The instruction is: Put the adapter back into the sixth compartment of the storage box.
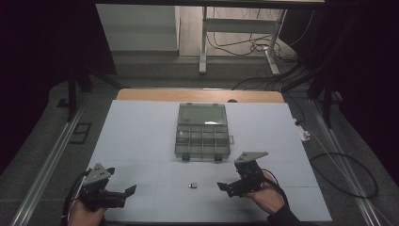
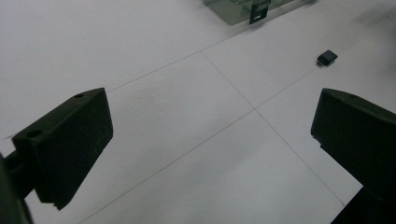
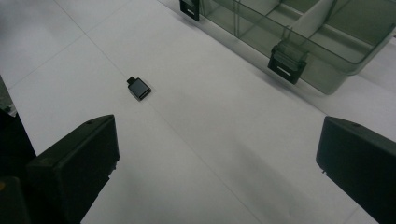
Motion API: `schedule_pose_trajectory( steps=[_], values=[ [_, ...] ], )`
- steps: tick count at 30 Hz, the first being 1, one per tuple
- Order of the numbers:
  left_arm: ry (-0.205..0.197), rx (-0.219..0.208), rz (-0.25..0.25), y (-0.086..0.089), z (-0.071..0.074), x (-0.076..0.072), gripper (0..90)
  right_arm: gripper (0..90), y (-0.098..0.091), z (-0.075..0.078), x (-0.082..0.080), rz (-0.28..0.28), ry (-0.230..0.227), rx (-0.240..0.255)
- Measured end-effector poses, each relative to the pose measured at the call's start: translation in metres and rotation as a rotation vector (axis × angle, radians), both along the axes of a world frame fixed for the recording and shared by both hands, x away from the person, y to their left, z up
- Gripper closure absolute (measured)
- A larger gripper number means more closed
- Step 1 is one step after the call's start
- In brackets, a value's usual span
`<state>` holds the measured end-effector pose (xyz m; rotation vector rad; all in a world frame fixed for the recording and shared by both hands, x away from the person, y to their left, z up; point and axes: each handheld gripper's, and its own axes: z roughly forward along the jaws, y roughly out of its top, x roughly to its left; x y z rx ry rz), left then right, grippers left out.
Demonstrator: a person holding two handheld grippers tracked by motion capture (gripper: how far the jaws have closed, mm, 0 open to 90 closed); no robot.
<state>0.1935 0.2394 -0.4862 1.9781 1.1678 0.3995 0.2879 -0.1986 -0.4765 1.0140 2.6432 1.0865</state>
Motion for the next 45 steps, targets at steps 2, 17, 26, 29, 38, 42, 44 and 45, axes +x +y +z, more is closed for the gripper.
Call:
schedule_pose_trajectory(
  steps=[2,17,26,29,38,42,44,45],
  values=[
    [0.000,0.001,0.000,0.000,0.000,0.000,0.0,0.0,0.003,-0.001,0.001,0.003,-0.002,-0.009],
    [-0.001,-0.005,-0.002,0.001,0.000,-0.001,0.0,0.0,0.023,-0.005,0.007,0.058,0.006,-0.067],
    [0.000,-0.007,-0.002,0.001,0.000,-0.001,0.0,0.0,0.035,-0.008,0.009,0.079,0.009,-0.090],
    [0.000,-0.007,-0.001,0.002,0.000,-0.001,0.0,0.0,0.039,-0.009,0.009,0.089,0.004,-0.101],
    [0.001,-0.010,-0.003,0.002,-0.001,-0.001,0.0,0.0,0.056,-0.016,0.010,0.127,0.010,-0.130],
    [0.002,-0.008,-0.004,0.002,0.000,-0.001,0.0,0.0,0.062,-0.019,0.011,0.138,0.013,-0.138],
    [0.003,-0.008,-0.004,0.002,-0.001,-0.001,0.0,0.0,0.069,-0.022,0.012,0.148,0.018,-0.149],
    [0.003,-0.008,-0.005,0.002,-0.001,-0.001,0.0,0.0,0.071,-0.023,0.012,0.153,0.018,-0.153]
  ],
)
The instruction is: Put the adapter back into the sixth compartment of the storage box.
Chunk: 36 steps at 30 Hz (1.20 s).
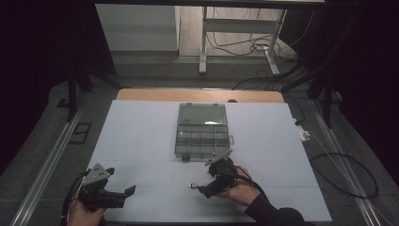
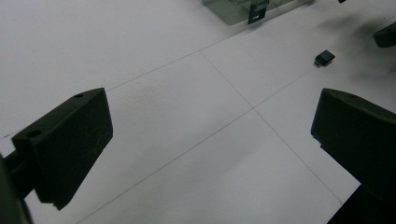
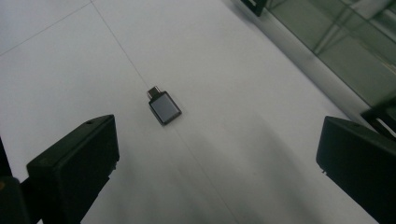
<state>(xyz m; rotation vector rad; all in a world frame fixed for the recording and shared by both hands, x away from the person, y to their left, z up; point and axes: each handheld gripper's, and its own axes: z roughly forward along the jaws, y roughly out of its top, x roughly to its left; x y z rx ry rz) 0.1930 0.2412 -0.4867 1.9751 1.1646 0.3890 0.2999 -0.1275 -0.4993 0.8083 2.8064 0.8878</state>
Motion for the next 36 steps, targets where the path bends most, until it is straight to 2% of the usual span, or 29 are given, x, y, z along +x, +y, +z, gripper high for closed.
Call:
schedule_pose_trajectory(
  steps=[13,17,21,22,27,28,30,31,32,35,36],
  values=[
    [0.002,-0.002,-0.005,0.000,0.000,0.000,0.0,0.5,0.023,-0.010,0.000,0.070,0.008,-0.035],
    [0.000,-0.002,-0.006,0.000,0.000,0.000,0.0,6.6,0.030,-0.013,-0.001,0.106,-0.003,-0.045],
    [0.001,-0.004,-0.007,0.000,0.000,0.000,0.0,17.1,0.034,-0.014,-0.001,0.134,-0.010,-0.054],
    [0.000,-0.004,-0.007,0.000,0.000,0.000,0.0,17.1,0.034,-0.014,-0.001,0.134,-0.010,-0.054],
    [0.000,-0.003,-0.008,0.000,0.000,0.000,0.0,39.4,0.036,-0.014,-0.002,0.156,-0.021,-0.053],
    [-0.001,-0.001,-0.009,0.000,0.000,0.000,0.0,49.5,0.036,-0.014,-0.002,0.168,-0.018,-0.047],
    [-0.001,-0.001,-0.008,0.000,0.000,0.000,0.0,53.0,0.036,-0.014,-0.002,0.172,-0.018,-0.047],
    [-0.001,-0.001,-0.008,0.000,0.000,0.000,0.0,62.8,0.037,-0.014,-0.004,0.189,-0.021,-0.052],
    [-0.001,-0.001,-0.008,0.000,0.000,0.000,0.0,62.8,0.037,-0.014,-0.004,0.189,-0.021,-0.052],
    [-0.003,0.000,-0.010,0.000,0.000,0.000,0.0,74.8,0.039,-0.015,-0.006,0.209,-0.047,-0.068],
    [-0.002,0.000,-0.010,0.000,0.000,0.000,0.0,75.7,0.039,-0.015,-0.007,0.211,-0.044,-0.068]
  ],
)
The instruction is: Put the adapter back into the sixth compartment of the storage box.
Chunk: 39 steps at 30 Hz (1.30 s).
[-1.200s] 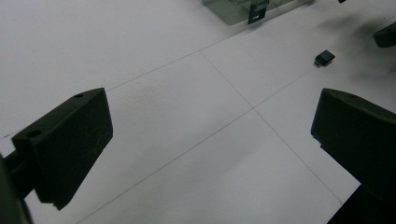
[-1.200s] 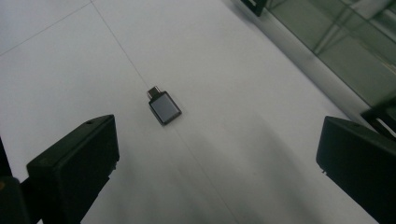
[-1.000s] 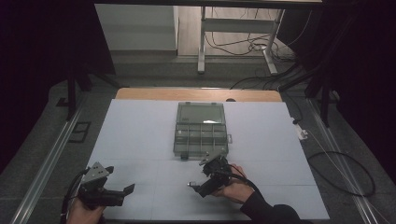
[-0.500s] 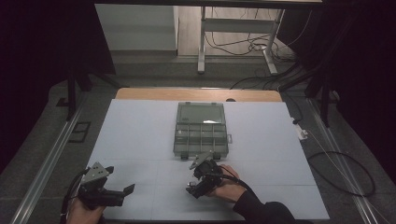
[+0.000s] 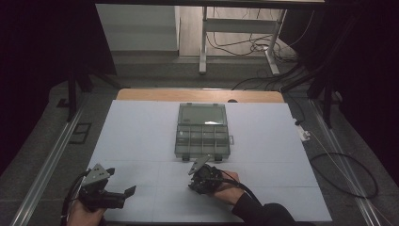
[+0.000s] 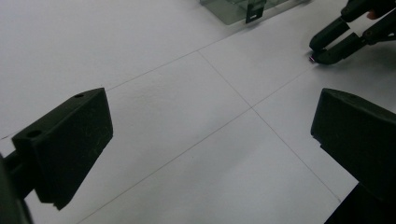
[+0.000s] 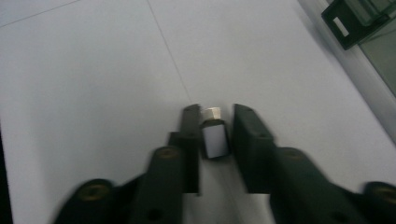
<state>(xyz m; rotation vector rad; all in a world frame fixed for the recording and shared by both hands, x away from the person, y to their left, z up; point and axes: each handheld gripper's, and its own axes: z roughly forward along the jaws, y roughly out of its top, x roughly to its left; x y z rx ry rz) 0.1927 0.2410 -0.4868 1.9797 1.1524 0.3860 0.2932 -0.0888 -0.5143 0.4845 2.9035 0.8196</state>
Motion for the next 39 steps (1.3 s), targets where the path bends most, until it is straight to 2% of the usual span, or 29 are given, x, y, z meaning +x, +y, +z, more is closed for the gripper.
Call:
schedule_pose_trajectory(
  steps=[8,19,39],
  values=[
    [0.001,0.003,0.001,0.000,0.000,0.000,0.0,76.3,-0.001,0.002,0.001,-0.018,0.024,0.002],
    [0.003,0.008,0.002,-0.001,0.000,0.000,0.0,76.4,-0.007,0.015,0.008,-0.059,0.040,0.076],
    [0.005,0.007,0.007,-0.001,0.000,0.001,0.0,76.4,-0.013,0.031,0.024,-0.121,0.048,0.154]
  ],
)
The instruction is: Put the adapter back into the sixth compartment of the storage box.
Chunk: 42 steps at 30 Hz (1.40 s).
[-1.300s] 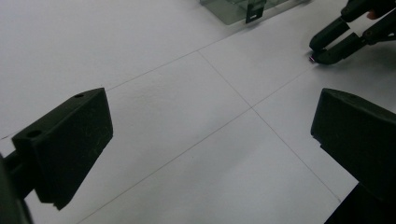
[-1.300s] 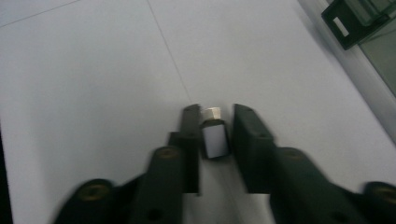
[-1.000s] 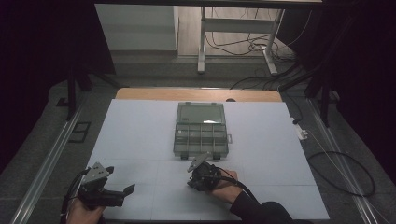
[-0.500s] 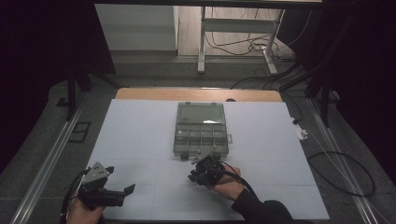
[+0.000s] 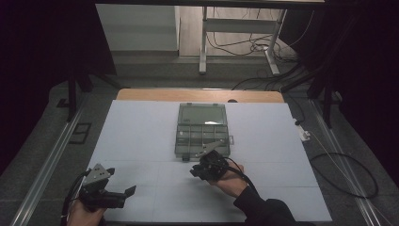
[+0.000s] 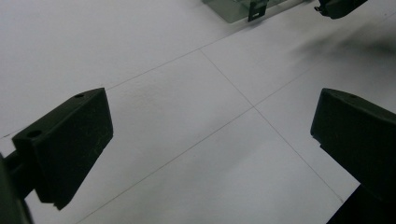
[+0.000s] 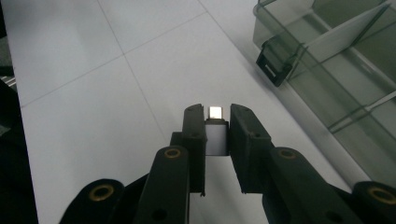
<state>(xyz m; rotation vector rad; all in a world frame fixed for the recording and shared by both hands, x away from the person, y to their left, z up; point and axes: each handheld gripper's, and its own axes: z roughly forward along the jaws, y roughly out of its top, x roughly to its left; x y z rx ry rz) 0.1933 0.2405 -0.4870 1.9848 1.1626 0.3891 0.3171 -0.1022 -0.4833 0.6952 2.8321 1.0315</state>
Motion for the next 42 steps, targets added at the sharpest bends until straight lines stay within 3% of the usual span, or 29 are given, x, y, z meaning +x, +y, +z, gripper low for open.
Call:
schedule_pose_trajectory(
  steps=[42],
  values=[
    [0.005,-0.002,0.003,0.001,0.000,0.001,0.0,76.3,-0.003,0.013,0.049,-0.126,-0.046,0.050]
  ],
)
